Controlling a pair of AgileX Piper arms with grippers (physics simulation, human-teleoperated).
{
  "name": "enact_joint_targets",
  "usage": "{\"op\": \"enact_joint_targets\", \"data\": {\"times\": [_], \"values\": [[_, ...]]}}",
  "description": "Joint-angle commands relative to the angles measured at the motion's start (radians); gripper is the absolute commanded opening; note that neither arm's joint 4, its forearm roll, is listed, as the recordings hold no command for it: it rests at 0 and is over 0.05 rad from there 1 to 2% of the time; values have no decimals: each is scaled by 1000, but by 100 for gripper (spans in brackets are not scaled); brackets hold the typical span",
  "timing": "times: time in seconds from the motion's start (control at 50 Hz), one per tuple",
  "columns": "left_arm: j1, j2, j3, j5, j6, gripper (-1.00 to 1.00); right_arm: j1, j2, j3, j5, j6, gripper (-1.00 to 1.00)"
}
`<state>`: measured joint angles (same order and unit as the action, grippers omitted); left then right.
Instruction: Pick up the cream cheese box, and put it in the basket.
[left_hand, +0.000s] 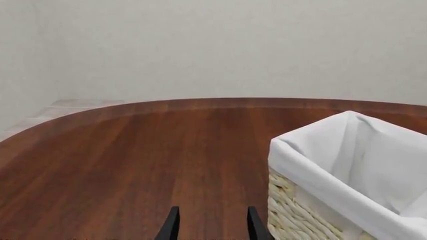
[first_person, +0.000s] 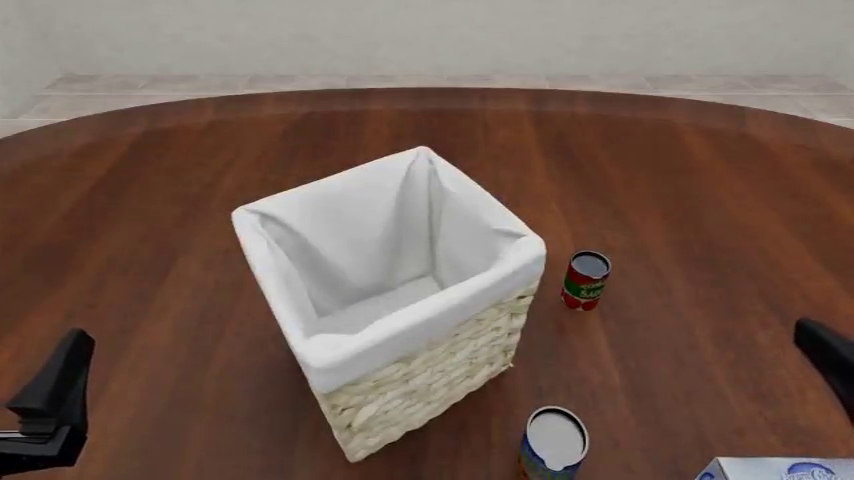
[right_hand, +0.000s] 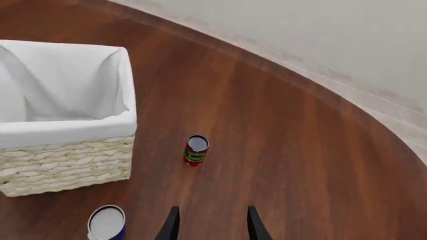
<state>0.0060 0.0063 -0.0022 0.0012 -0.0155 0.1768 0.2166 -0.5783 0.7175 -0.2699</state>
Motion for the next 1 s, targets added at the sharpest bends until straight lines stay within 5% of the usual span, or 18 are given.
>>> {"op": "enact_joint_targets", "data": {"times": [0.02,1.0], "values": [[1,1,0,1,1,100,5,24,-5,38,-29,100],[1,9,1,-5,-1,100,39,117,-128,206,-93,100]]}}
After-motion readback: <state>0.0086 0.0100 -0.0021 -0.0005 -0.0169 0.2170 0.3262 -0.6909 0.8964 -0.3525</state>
